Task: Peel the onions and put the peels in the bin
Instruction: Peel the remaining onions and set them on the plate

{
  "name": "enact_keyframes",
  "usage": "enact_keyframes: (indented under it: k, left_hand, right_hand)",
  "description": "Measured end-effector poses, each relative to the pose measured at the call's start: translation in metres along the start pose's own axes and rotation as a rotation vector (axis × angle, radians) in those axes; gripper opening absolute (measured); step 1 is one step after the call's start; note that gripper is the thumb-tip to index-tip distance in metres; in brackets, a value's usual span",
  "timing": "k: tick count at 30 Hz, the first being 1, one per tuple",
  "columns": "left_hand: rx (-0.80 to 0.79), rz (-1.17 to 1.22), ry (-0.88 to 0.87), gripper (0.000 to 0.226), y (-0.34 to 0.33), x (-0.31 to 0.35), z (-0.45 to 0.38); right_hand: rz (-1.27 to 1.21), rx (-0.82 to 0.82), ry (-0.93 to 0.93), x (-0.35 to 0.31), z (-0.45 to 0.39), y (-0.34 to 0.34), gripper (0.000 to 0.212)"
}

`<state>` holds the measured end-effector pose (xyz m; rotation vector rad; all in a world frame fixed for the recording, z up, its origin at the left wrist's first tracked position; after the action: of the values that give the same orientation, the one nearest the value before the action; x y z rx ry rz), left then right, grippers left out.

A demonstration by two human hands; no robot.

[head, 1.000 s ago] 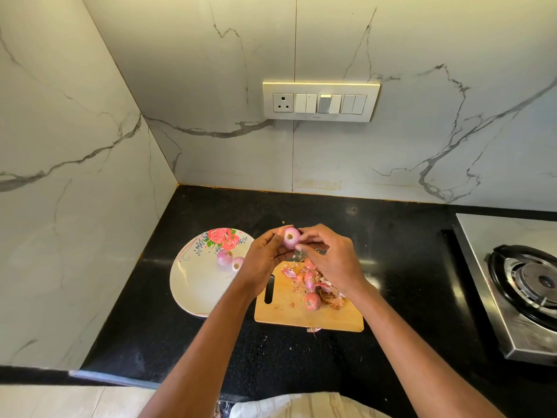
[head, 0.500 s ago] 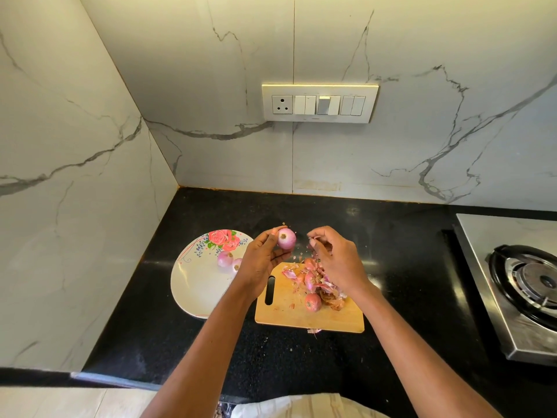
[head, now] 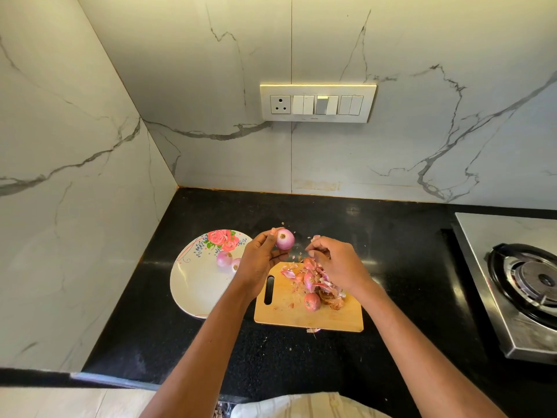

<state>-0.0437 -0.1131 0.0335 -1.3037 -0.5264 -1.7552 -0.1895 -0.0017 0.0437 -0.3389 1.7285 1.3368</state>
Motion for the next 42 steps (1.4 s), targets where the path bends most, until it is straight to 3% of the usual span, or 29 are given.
enact_keyframes:
  k: [6, 13, 18, 22, 28, 36, 42]
  left_hand:
    - [-0.01, -0.046, 0.018, 0.029, -0.004, -0.01, -0.001]
    - [-0.021, -0.081, 0.026, 0.025, -0.005, -0.017, -0.003]
    - [-0.038, -0.043, 0.027, 0.025, -0.003, -0.023, 0.004]
    - [0.031, -0.054, 0.043, 0.027, 0.035, -0.03, 0.012]
    - [0.387, -0.331, 0.062, 0.021, 0.14, -0.036, 0.016]
    - [0.389, -0.538, 0.105, 0.02, 0.198, -0.046, 0.019]
    - [0.373, -0.459, 0.193, 0.023, 0.218, -0.074, 0.018]
  right_hand:
    - [0.061, 0.046, -0.027, 0.006, 0.0, 0.003, 0.024]
    - [-0.108, -0.085, 0.022, -0.014, -0.001, -0.005, 0.055]
    - [-0.127, -0.078, 0.053, -0.026, -0.001, -0.02, 0.044]
    - [-0.101, -0.14, 0.082, -0.046, -0.012, -0.052, 0.039]
    - [0.156, -0.232, 0.228, -0.09, -0.04, -0.131, 0.044]
    - [0.664, -0.273, 0.49, -0.101, -0.054, -0.22, 0.03]
    - [0.658, -0.296, 0.486, -0.1, -0.051, -0.248, 0.03]
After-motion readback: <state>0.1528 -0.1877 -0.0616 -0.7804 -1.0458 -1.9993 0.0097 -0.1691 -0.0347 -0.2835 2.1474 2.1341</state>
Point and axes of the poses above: each hand's wrist, its own z-axis away from the middle knuckle, its own y-axis out of the back of the hand, x = y × z, the point moved 7 cm from there along -z, towards the middle knuckle
